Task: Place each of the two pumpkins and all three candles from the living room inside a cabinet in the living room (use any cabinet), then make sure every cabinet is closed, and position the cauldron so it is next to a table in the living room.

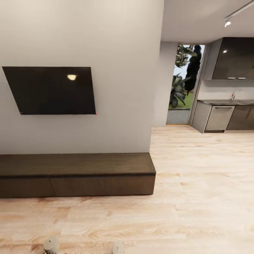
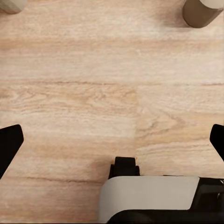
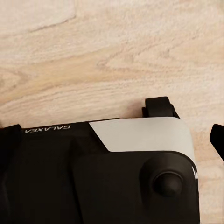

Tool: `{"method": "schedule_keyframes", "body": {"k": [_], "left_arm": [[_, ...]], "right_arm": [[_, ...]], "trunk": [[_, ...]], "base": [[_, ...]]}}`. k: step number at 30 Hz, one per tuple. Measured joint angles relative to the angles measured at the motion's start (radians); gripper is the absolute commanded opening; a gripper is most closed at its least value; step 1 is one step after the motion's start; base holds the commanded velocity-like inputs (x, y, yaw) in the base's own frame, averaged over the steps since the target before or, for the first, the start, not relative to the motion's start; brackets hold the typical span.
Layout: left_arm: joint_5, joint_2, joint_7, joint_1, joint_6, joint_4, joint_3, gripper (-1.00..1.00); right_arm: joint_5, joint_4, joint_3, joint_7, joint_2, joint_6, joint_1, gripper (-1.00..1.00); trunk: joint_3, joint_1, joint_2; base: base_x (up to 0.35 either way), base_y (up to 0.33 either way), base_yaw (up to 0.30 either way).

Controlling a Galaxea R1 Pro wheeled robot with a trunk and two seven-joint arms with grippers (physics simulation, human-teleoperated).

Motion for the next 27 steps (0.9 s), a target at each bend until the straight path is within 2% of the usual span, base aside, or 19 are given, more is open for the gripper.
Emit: {"method": "schedule_keyframes", "body": {"k": [3, 6, 16, 24, 27], "left_arm": [[0.0, -0.001, 0.002, 0.0, -0.075, 0.063, 0.001, 1.0], [-0.001, -0.002, 0.012, 0.0, -0.114, 0.09, 0.001, 1.0], [0.0, -0.003, 0.053, 0.0, -0.137, 0.103, -0.001, 1.0], [0.0, -0.003, 0.055, 0.0, -0.141, 0.104, -0.004, 1.0], [-0.001, -0.004, 0.055, 0.0, -0.182, 0.108, -0.006, 1.0]], "right_arm": [[0.003, 0.001, 0.003, 0.0, 0.005, -0.052, 0.001, 1.0], [0.008, 0.002, 0.005, 0.0, 0.008, -0.071, 0.001, 1.0], [0.012, 0.002, 0.006, 0.0, 0.009, -0.089, 0.005, 1.0], [0.015, 0.002, 0.008, 0.0, 0.01, -0.092, 0.008, 1.0], [0.016, 0.002, 0.01, 0.0, 0.011, -0.093, 0.008, 1.0]], "trunk": [[0.0, 0.0, 0.0], [0.0, 0.0, 0.0], [-0.007, 0.0, 0.0], [-0.012, 0.0, 0.0], [-0.015, 0.0, 0.0]], "base": [[-0.036, 0.0, 0.292], [-0.127, 0.0, 0.287], [-0.269, 0.0, 0.282], [-0.127, 0.0, 0.281], [-0.194, 0.0, 0.281]]}}
